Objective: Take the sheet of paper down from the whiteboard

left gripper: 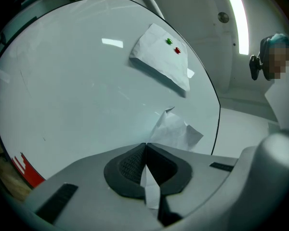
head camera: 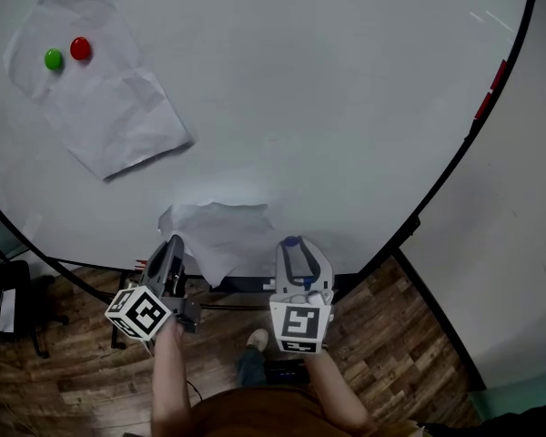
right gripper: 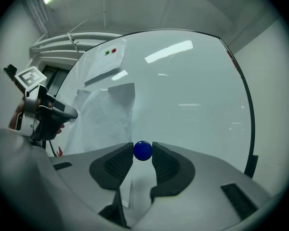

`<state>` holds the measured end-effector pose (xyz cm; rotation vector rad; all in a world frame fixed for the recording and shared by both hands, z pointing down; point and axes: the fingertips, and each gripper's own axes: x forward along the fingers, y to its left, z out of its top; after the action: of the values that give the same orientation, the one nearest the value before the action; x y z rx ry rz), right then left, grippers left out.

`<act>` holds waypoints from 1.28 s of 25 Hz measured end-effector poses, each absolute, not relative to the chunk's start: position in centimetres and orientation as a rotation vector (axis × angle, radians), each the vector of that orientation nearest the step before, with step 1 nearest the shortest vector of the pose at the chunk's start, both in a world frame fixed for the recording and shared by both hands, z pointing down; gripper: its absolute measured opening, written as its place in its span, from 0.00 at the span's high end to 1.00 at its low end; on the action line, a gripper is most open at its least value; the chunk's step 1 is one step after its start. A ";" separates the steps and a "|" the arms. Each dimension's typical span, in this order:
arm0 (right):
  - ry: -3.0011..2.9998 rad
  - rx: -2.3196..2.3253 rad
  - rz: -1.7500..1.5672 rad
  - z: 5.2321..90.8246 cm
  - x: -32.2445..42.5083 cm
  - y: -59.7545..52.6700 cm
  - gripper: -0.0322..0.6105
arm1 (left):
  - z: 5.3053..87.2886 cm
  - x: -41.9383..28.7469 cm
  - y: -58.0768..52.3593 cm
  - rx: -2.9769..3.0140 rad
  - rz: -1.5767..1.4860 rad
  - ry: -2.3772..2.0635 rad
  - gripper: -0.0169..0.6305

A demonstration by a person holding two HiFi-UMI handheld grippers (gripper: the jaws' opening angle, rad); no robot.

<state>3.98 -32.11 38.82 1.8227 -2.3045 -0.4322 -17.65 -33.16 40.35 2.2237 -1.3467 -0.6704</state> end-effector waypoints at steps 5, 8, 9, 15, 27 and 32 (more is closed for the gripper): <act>-2.307 1.838 -0.410 38.8 4.1 -32.2 0.74 | 40.5 -19.4 -32.9 2.197 -0.681 -1.388 0.94; -2.309 1.837 -0.406 38.9 3.9 -32.3 0.74 | 40.5 -19.6 -32.9 2.197 -0.682 -1.390 0.94; -2.310 1.835 -0.406 39.0 3.8 -32.3 0.74 | 40.5 -19.7 -32.9 2.198 -0.682 -1.388 0.94; -2.308 1.828 -0.410 38.8 3.5 -32.5 0.74 | 40.4 -19.8 -33.0 2.201 -0.680 -1.383 0.94; -2.306 1.815 -0.412 39.0 3.6 -32.6 0.74 | 40.7 -19.8 -33.2 2.202 -0.661 -1.392 0.94; -2.296 1.830 -0.399 39.2 4.1 -32.5 0.74 | 40.9 -19.7 -33.3 2.204 -0.659 -1.384 0.94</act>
<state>4.13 -32.55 39.23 1.8300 -2.2962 -0.3991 -19.69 -33.35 40.94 2.2045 -1.3836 -0.6593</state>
